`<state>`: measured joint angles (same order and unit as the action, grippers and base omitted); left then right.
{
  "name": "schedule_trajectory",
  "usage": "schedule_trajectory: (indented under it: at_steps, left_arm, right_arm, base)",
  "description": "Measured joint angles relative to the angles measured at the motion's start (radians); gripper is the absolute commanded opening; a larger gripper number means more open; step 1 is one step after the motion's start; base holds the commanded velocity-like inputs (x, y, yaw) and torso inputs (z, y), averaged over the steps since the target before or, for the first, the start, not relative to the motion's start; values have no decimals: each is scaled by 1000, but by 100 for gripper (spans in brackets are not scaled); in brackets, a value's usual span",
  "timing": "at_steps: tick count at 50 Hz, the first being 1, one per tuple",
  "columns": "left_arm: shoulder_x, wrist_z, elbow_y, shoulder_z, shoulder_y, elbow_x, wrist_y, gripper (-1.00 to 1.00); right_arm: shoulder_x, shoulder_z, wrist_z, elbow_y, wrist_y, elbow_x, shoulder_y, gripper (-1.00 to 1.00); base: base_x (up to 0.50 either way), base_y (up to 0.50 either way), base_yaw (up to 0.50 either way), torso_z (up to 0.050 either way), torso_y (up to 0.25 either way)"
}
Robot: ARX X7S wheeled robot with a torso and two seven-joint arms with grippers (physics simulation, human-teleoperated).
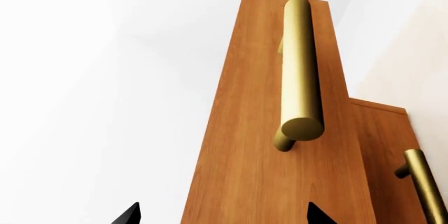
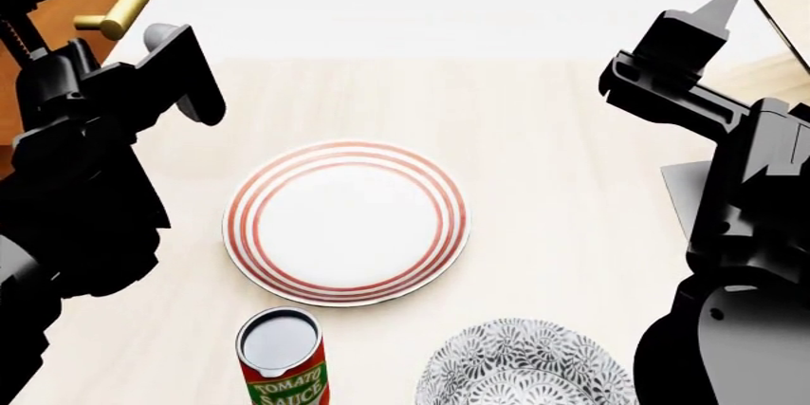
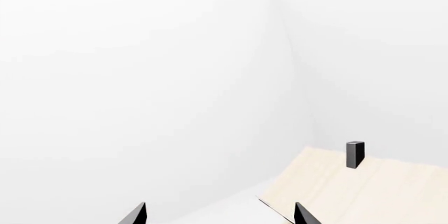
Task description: Close the top drawer of the cabinet.
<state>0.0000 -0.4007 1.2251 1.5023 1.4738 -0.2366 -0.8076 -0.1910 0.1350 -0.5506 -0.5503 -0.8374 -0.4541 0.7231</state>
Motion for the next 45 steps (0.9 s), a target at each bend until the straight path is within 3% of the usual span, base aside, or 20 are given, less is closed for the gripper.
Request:
schedule_trajectory:
  at_steps: [18,45]
  left_arm:
    - [-10,61,58,-159,-3,178,-18,100]
    - [-89,126,66,-117,3,228,-60,100]
  right_arm:
    - [-7,-4,-14,-27,-15,-19,3,100]
    - [-21,14,-53,-107,-74,-68,8,100]
  base:
    - [0,0,0,0,0]
    - [0,0,0,0,0]
